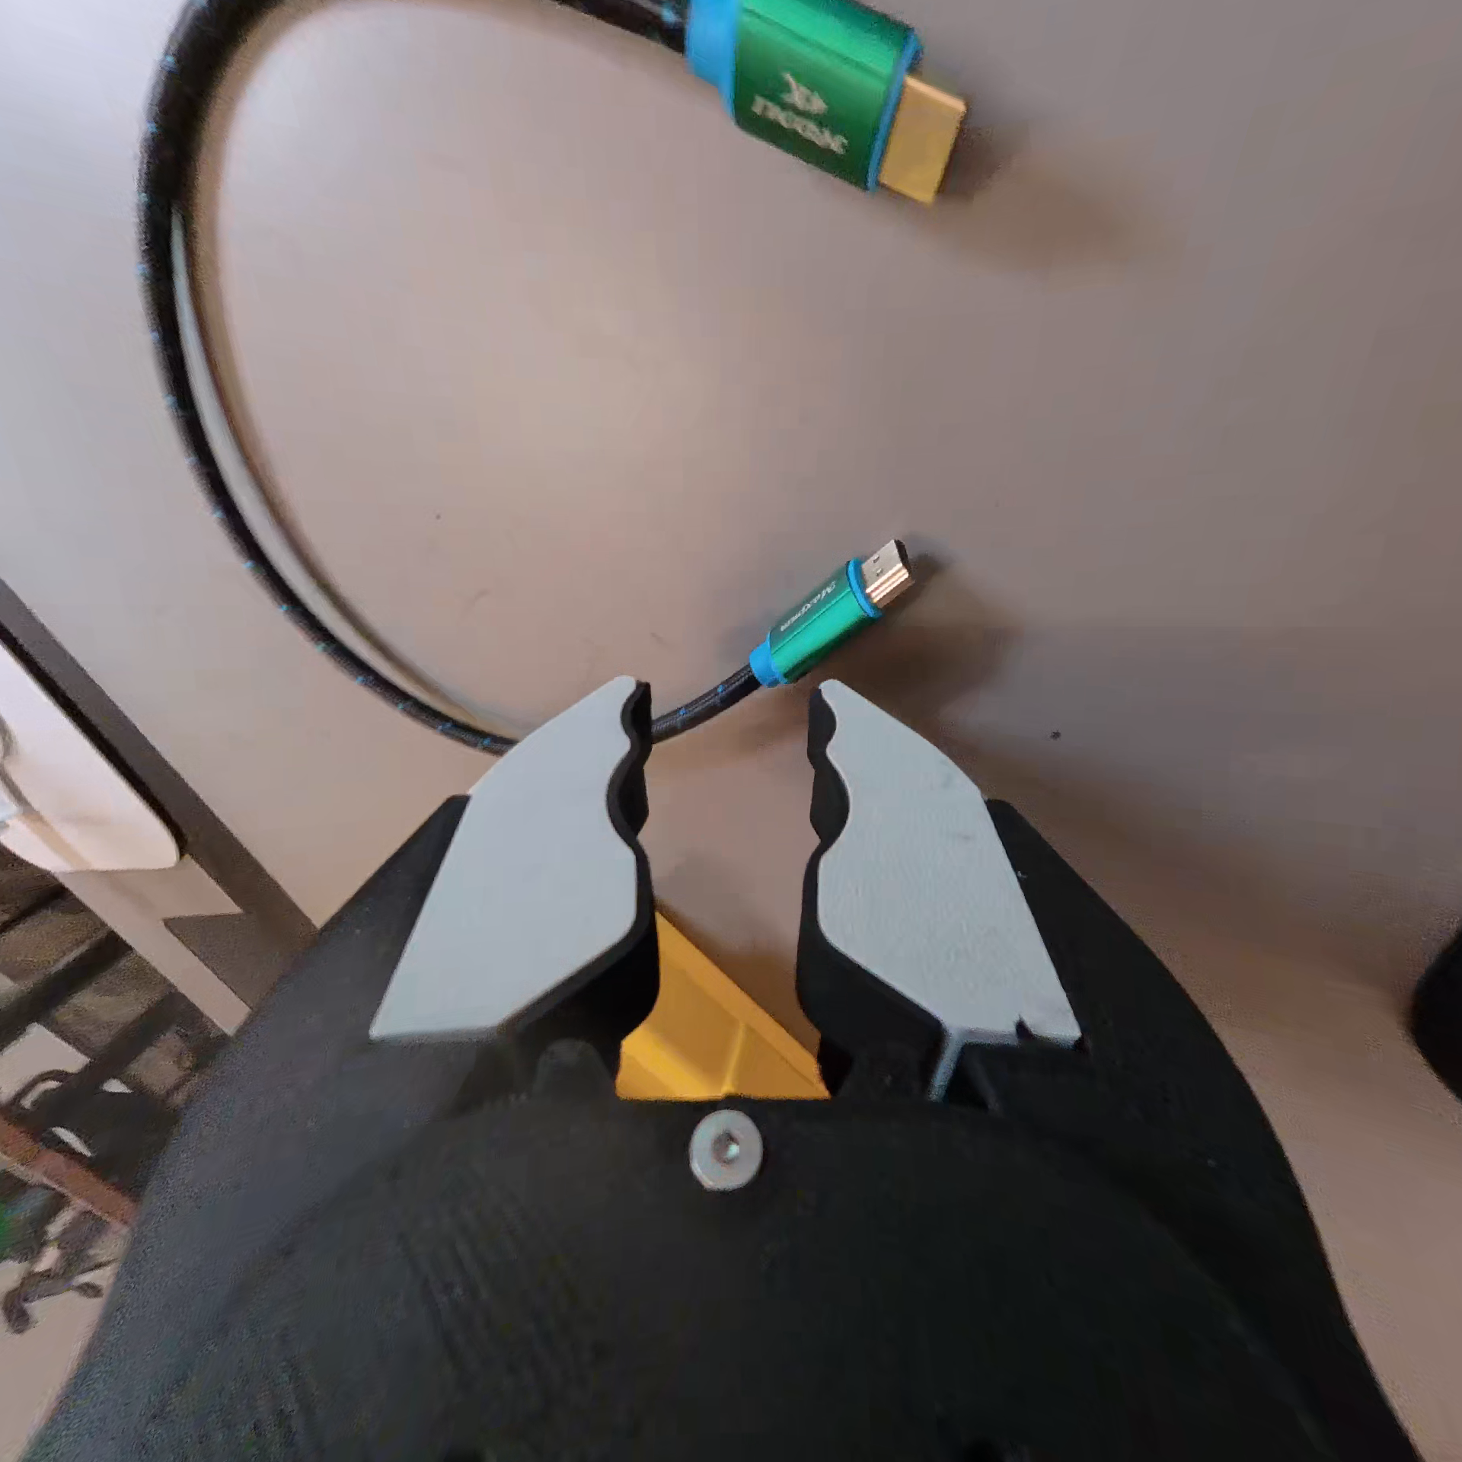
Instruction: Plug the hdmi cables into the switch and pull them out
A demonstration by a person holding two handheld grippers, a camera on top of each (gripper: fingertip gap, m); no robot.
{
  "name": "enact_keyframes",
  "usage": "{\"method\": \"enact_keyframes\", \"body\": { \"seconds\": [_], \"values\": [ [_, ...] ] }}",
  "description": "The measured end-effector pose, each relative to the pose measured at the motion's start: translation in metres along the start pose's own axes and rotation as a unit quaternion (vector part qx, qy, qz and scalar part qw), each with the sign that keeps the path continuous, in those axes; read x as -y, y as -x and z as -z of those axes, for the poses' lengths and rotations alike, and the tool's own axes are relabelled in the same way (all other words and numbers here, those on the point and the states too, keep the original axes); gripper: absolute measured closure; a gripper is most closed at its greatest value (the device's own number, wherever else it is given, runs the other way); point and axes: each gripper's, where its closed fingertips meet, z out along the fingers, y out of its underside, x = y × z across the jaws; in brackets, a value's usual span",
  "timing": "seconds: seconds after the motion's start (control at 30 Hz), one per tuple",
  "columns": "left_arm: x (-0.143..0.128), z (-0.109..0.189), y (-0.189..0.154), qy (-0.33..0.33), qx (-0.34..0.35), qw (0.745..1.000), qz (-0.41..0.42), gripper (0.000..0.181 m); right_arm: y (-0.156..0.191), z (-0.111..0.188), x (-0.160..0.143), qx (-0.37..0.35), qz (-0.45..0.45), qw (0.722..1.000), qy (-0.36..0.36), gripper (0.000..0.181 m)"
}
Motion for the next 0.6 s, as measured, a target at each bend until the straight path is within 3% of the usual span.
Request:
{"method": "enact_keyframes", "body": {
  "seconds": [0.07,0.13,0.3,0.47,0.6],
  "values": [
    [0.001,-0.009,-0.004,-0.002,-0.006,1.0,-0.014,0.147,0.001,0.0,0.001,0.004,-0.004,1.0,-0.004,0.168],
    [0.012,-0.013,-0.009,-0.037,-0.014,0.999,-0.007,0.162,0.001,0.0,0.0,0.01,-0.011,1.0,-0.007,0.168],
    [0.056,-0.009,-0.023,-0.112,-0.009,0.99,0.085,0.168,0.004,-0.001,-0.008,0.036,-0.038,0.999,-0.008,0.168],
    [0.117,-0.003,-0.04,-0.183,0.011,0.977,0.111,0.167,0.027,-0.002,-0.014,0.141,-0.116,0.983,-0.027,0.167],
    [0.133,-0.001,-0.038,-0.21,0.031,0.973,0.091,0.153,0.048,0.003,-0.009,0.242,-0.2,0.946,-0.075,0.168]
  ]
}}
